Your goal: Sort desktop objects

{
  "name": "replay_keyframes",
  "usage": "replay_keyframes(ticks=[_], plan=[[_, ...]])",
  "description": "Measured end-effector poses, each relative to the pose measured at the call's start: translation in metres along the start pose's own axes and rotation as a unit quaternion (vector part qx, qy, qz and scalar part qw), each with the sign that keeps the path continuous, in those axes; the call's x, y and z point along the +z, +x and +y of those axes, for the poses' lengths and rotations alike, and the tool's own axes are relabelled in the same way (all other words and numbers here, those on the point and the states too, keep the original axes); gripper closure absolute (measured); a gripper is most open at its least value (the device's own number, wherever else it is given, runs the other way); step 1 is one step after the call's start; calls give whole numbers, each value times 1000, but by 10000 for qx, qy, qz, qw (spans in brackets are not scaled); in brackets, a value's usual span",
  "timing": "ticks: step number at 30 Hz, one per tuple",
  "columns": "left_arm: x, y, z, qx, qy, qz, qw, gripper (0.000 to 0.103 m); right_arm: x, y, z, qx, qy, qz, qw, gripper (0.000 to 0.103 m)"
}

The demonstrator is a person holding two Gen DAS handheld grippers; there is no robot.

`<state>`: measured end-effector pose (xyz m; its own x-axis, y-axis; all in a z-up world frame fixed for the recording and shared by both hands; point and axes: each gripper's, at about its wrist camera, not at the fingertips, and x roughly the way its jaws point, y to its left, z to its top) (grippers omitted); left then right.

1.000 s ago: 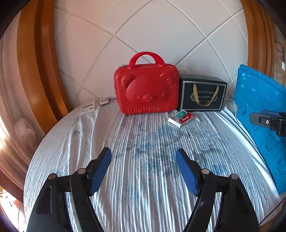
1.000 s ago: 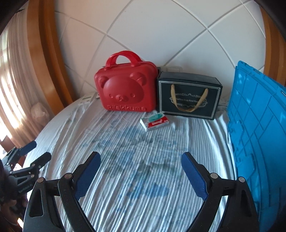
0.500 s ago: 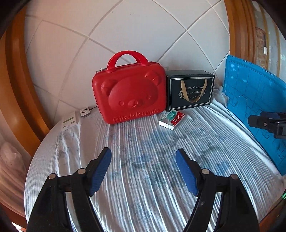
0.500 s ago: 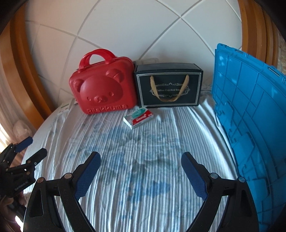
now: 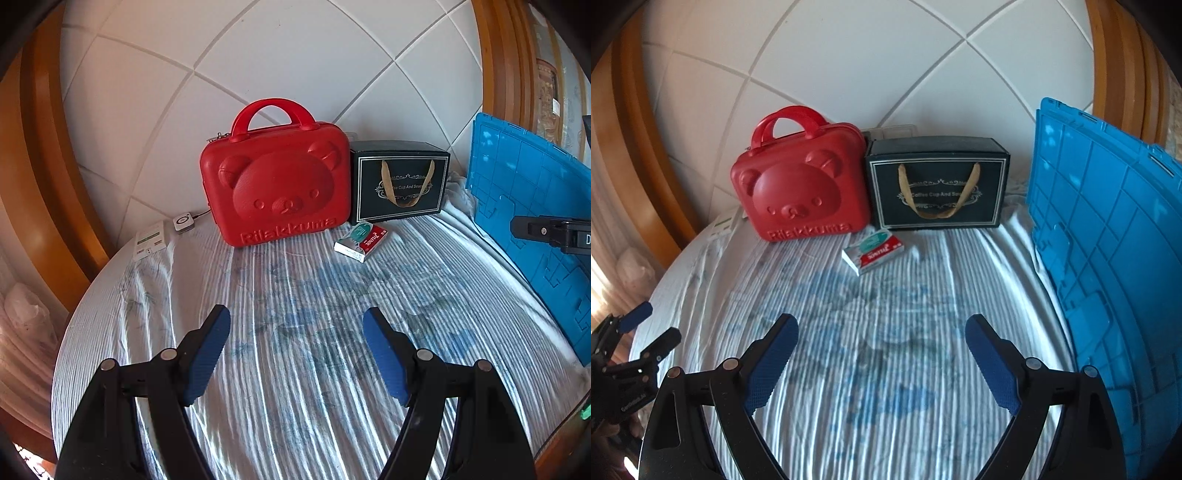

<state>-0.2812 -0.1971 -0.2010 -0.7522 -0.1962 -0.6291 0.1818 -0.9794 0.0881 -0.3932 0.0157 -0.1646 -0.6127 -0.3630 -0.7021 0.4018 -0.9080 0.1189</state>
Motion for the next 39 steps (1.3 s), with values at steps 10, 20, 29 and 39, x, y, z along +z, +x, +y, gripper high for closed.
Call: replay_keyframes(ticks=[10,20,29,39], plan=[[-8,-4,7,30,-9,45,10000,29,-2,9,13,103,18,55,9999,10],[-11,-9,25,82,-192,-14,9998,29,1,11,25,105,2,105,9999,10],[-16,-13,20,6,-149,-4,9999,29,-1,2,28,85,12,43,10000,7],[-25,-19,22,27,-225,71,9997,29,-8,0,33,113,-13,78,9999,7]])
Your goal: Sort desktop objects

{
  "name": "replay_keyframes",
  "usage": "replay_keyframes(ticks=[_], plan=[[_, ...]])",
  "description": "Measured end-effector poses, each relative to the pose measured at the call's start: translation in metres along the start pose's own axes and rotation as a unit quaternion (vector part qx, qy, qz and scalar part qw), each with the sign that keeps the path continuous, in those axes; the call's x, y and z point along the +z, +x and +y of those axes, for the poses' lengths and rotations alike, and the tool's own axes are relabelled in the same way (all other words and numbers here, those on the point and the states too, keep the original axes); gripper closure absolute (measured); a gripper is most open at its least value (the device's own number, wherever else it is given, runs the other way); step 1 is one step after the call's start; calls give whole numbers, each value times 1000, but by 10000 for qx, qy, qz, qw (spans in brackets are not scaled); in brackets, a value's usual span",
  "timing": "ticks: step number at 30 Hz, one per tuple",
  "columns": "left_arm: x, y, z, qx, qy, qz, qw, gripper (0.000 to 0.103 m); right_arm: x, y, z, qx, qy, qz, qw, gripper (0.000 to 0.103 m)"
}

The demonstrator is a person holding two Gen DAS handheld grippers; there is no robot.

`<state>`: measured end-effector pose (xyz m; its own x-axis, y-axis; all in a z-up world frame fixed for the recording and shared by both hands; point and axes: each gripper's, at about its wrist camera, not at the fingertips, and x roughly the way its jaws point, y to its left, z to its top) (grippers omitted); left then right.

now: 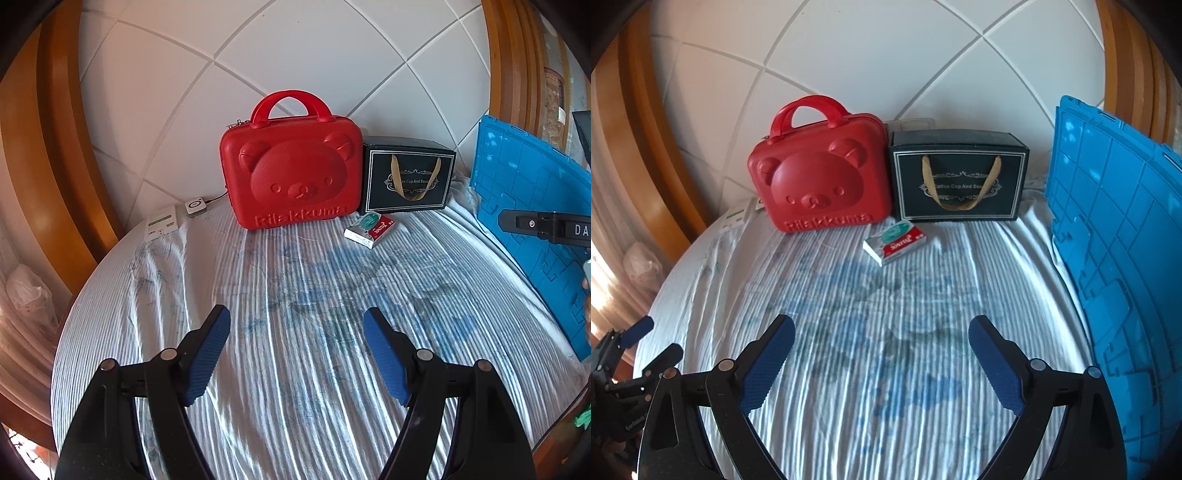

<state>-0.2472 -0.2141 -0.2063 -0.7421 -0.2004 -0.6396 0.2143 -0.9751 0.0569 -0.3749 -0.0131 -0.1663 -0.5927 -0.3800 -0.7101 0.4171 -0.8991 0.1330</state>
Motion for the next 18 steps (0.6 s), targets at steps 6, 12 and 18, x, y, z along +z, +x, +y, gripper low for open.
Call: replay_keyframes(ticks=[6,12,18], plan=[[-6,-1,6,-47,-5,45,10000,29,-6,-1,7,-100,43,52,9999,6],[-14,-7,12,-79,227,62,9997,29,-18,-10,18,-235,155,19,9996,4],[-5,-16,14,-483,232,-152,9984,29,-33,-28,30,-448,239,-142,9986,4]])
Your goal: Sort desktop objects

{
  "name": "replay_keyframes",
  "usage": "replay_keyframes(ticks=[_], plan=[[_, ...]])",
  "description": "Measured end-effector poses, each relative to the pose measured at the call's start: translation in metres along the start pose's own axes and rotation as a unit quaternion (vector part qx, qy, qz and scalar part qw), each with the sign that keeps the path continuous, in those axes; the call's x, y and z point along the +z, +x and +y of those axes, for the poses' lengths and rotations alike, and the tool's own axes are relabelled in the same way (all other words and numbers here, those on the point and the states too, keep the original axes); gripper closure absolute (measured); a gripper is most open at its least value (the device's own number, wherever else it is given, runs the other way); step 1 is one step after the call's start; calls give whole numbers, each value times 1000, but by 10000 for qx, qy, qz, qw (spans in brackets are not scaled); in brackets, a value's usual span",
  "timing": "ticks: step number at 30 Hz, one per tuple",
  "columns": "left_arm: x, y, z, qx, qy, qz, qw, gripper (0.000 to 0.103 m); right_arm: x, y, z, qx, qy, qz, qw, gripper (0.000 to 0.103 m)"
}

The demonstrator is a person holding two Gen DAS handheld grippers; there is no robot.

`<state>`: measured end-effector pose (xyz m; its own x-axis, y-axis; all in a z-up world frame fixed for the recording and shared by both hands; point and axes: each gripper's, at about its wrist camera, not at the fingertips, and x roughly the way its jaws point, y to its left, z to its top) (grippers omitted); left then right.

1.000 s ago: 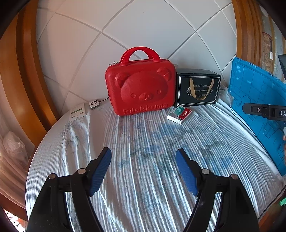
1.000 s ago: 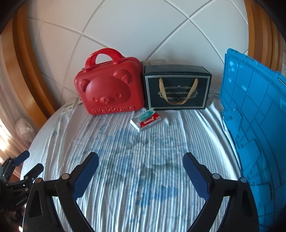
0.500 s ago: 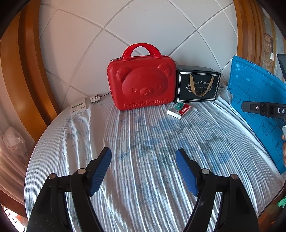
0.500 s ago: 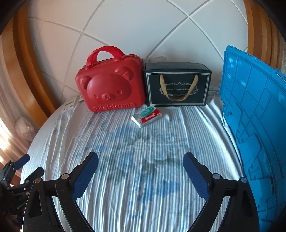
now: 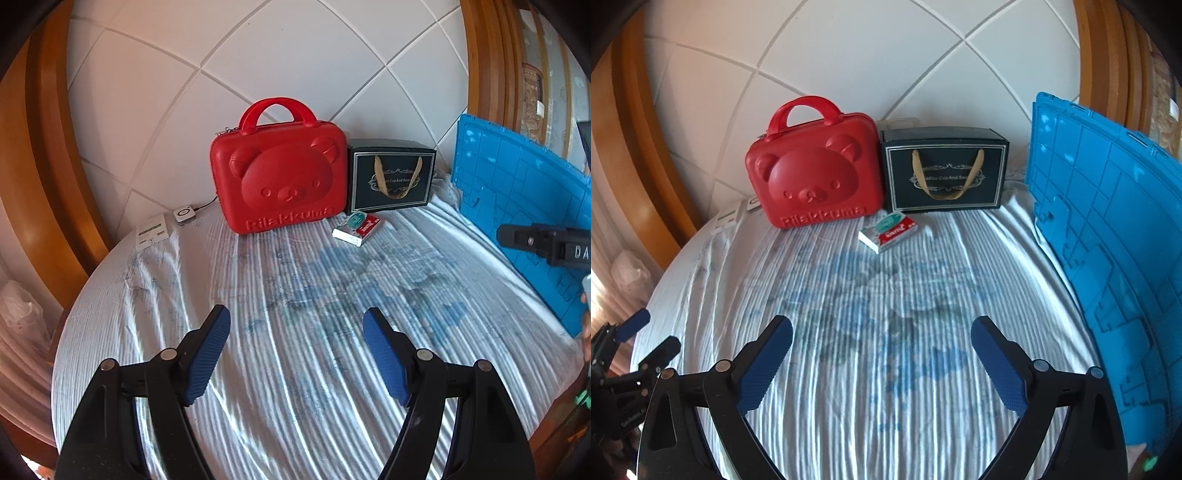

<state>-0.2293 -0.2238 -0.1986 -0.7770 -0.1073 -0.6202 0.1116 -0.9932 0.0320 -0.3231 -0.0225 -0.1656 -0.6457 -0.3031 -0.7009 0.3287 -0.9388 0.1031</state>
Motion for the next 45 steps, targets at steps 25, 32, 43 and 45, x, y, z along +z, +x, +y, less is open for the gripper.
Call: replay_keyframes(ticks=[25,32,43,45], plan=[[84,-139,-273,-869,489,-1629,9816,17,-73,-250,-178,-1187,580,-1493,9799,1],[91,-160,-317,-1356,788,-1672,9734,17,-95,-299,-200,-1629,888,-1682,9681,1],[87,-179,-346,-1682,1136,-1812,9623,19,-116,-327,-214,-1801,1333,-1813,9576,1],[87,-183,-347,-1652,1171,-1861,9614,19,-115,-330,-213,-1806,1335,-1865,9564,0]])
